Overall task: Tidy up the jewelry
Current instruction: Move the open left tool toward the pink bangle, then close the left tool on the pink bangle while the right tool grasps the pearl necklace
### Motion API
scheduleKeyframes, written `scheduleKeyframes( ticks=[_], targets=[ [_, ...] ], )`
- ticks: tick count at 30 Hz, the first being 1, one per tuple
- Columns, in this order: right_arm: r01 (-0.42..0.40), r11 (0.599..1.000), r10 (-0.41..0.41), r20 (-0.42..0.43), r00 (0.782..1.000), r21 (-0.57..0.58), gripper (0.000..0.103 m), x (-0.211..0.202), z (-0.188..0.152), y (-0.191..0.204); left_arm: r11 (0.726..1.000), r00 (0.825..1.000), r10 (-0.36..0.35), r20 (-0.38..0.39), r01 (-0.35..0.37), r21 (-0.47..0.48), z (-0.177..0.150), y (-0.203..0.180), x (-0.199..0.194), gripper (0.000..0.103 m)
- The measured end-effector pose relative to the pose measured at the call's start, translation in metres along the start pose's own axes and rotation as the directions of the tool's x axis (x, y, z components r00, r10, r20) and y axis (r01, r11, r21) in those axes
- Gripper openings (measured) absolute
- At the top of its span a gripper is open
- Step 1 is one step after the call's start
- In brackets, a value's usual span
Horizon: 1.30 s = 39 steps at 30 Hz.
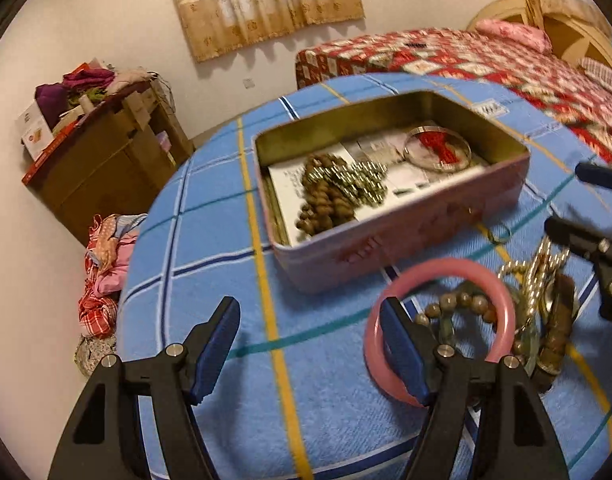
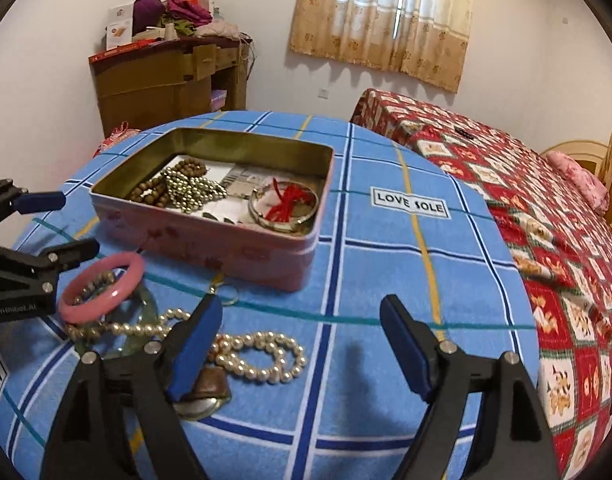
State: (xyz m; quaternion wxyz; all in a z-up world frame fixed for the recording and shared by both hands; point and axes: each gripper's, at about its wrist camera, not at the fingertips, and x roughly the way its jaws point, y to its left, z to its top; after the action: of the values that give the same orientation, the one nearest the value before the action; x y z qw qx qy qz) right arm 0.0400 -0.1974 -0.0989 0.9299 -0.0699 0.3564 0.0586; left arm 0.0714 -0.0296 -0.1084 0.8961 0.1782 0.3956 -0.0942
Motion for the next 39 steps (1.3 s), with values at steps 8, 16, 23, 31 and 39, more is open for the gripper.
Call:
scheduleKeyframes(
  ticks=[8, 16, 23, 31, 39],
  targets=[
    [0.008, 1.0, -0.008, 0.01, 1.0, 0.029, 0.089, -0.001, -0.005, -0.005, 0.999, 0.999, -0.044, -0.014, 0.044, -0.015, -0.004, -0.001, 0.005, 0.073],
    [0.016, 0.999, -0.016, 0.004, 1.0, 0.046, 0.089, -0.003, -0.01, -0.006, 0.985, 0.986, -0.167, -0.02, 0.167, 0.035, -0.007, -0.013, -0.002, 0.01],
    [0.018, 0.998, -0.018, 0.002, 1.0, 0.058, 0.089, -0.004, -0.014, -0.012, 0.987, 0.987, -0.161, -0.004, 0.161, -0.015, -0.01, -0.002, -0.008, 0.009],
    [-0.026, 0.997, 0.028, -0.027, 0.999, 0.077, 0.085, -0.003, -0.018, -0.014, 0.983, 0.984, -0.172, 0.052, 0.175, -0.06, -0.007, 0.011, -0.025, 0.009],
    [-0.12, 0.99, 0.126, -0.083, 0.989, 0.074, 0.062, 0.008, -0.016, -0.011, 0.983, 0.984, -0.165, 0.064, 0.169, -0.065, -0.005, 0.014, -0.028, 0.008]
  ],
)
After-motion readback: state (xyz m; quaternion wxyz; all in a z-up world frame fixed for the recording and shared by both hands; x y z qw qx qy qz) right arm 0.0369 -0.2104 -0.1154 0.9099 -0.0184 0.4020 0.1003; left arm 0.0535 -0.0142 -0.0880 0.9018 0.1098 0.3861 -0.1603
